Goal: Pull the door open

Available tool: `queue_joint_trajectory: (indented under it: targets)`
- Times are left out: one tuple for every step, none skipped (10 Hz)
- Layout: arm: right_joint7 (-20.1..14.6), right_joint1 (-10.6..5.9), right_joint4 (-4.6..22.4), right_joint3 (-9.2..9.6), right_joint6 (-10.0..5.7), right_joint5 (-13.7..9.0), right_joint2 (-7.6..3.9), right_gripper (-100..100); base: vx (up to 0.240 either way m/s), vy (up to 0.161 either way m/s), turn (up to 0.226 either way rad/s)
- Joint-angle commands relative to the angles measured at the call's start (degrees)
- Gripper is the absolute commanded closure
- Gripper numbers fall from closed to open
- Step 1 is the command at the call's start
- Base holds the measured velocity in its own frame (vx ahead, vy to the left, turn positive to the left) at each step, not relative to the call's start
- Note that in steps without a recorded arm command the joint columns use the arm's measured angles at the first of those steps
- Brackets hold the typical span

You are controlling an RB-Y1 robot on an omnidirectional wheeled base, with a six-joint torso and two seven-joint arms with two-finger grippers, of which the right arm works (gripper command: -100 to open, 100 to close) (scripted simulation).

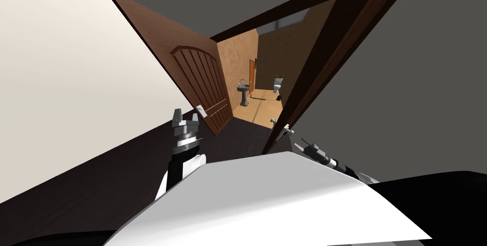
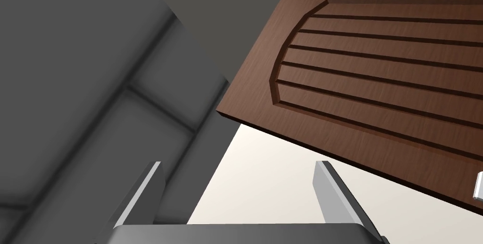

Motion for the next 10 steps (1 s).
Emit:
queue_joint_trajectory:
  targets:
    - [-0.1,1.19,-1.8,-0.32,0.57,-0.2,-0.42,-100,-0.046,-0.111,-0.002]
    - [-0.2,1.58,-1.4,-0.47,0.13,-0.3,-0.93,-100,-0.061,-0.119,-0.058]
    - [-0.2,1.84,-1.1,-0.56,-0.16,-0.3,-1.27,-100,-0.077,-0.155,-0.077]
    - [-0.2,1.96,-0.9,-0.61,-0.30,-0.3,-1.43,-100,-0.098,-0.134,-0.024]
    - [-0.2,1.96,-0.9,-0.61,-0.30,-0.3,-1.43,-100,-0.067,-0.090,-0.005]
    - [-0.2,2.54,-2.2,-0.74,0.52,-0.4,-1.50,-100,-0.021,-0.036,0.004]
    - [-0.2,1.89,-2.3,-0.60,0.78,-0.4,-0.88,-100,0.057,0.085,0.070]
    - [-0.2,1.89,-2.3,-0.60,0.78,-0.4,-0.88,-100,0.089,0.141,0.047]
    - [-0.3,1.54,-2.6,-0.53,1.06,-0.4,-0.50,-100,0.094,0.158,0.059]
    - [-0.3,1.22,-2.8,-0.46,1.49,-0.4,-0.16,-100,0.135,0.195,0.081]
